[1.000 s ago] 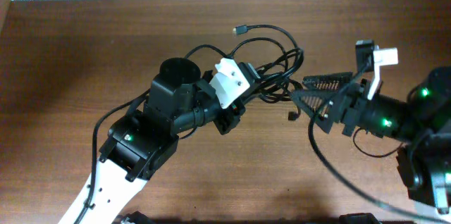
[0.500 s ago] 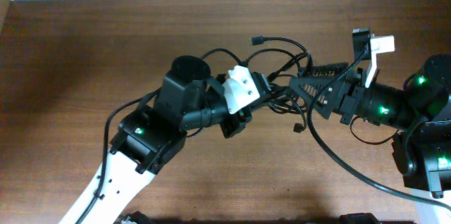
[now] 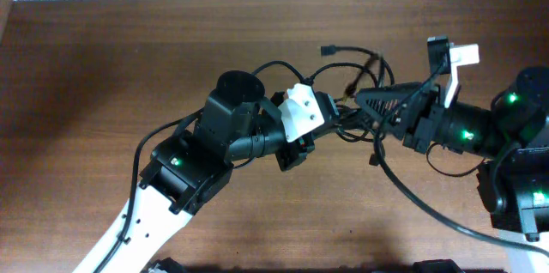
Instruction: Untangle cables
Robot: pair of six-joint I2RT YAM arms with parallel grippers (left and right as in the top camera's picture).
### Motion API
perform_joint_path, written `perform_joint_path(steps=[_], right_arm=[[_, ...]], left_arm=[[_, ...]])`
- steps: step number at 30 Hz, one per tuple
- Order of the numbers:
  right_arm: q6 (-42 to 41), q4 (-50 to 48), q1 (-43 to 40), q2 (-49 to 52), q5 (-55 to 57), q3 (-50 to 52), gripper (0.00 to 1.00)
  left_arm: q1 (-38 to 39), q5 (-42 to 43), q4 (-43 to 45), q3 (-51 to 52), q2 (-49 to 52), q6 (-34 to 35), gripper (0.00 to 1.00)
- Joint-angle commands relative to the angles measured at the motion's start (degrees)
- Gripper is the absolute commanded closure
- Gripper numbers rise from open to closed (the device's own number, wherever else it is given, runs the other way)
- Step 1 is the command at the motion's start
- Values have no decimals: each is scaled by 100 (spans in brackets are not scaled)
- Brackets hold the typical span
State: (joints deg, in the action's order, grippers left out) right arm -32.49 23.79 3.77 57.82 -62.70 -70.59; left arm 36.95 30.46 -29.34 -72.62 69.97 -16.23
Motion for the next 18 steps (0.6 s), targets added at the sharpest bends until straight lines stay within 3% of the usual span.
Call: perform_joint_path(steps=[1,7,12,18], right_arm=[[74,-557,-33,-13,-481,-46,96],[223,-911,-140,-94,-627,-46,96],[219,-896,-409,-116,-791,-46,96],[219,-601,-920,-240,-890,-46,96]], left_arm=[[7,-562,9,-20,-46,831,100],[0,-1130,13,-20,-166,1668,100],[0,-2085,-101,-20,-522,1720,100],[0,-4146,-817,-20,-911,2312,100]])
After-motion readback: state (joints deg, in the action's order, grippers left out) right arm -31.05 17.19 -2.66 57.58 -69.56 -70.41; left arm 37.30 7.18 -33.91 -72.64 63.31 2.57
